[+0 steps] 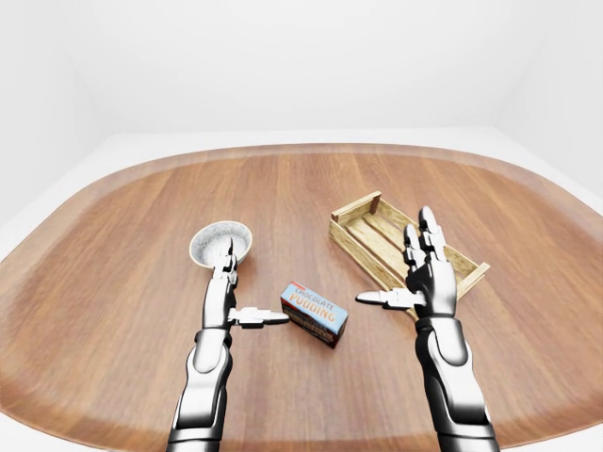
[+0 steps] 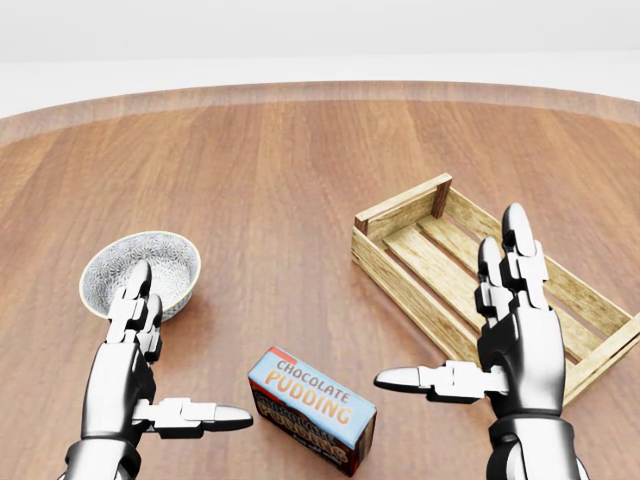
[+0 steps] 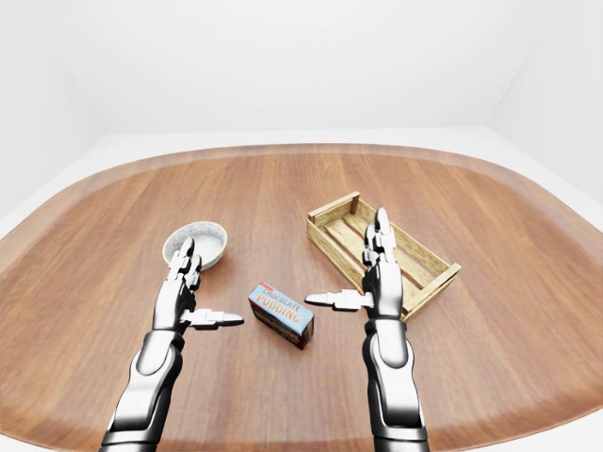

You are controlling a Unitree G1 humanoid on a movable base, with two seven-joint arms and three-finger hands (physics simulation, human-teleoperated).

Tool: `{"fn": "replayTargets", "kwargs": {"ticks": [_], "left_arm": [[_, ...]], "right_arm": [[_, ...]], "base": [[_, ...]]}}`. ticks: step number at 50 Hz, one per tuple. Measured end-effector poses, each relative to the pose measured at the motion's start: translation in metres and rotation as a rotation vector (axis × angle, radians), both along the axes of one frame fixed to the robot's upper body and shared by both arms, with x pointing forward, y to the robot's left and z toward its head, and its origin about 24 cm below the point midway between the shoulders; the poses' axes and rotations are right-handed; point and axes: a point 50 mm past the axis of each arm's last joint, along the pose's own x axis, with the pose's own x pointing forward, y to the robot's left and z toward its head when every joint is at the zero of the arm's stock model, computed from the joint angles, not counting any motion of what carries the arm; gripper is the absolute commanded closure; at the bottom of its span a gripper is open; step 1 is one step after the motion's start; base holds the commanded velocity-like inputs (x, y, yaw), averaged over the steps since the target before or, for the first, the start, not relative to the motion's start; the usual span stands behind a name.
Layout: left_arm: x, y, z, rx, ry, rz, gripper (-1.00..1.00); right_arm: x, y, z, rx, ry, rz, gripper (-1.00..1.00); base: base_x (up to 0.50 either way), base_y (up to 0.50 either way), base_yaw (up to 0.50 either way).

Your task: Pick up the chocolate pudding and put it in the tray.

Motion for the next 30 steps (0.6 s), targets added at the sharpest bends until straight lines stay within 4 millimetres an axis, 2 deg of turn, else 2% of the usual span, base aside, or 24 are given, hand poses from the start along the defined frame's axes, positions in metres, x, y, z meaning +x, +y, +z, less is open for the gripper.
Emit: {"fn": "replayTargets", "kwargs": {"ticks": [19,30], "left_arm": [[0.0,0.0,0.002,0.012,-0.011,0.004,-1.0],[0.0,0.0,0.002,0.013,-0.011,0.003,-1.0]], "right_arm": [[0.0,0.003,-0.004,0.001,0.016,0.026,-1.0],[0.0,0.008,-0.017,-0.003,0.071,0.055,-1.0]], "base": [[0.0,0.0,0.0],[0.0,0.0,0.0]]}}
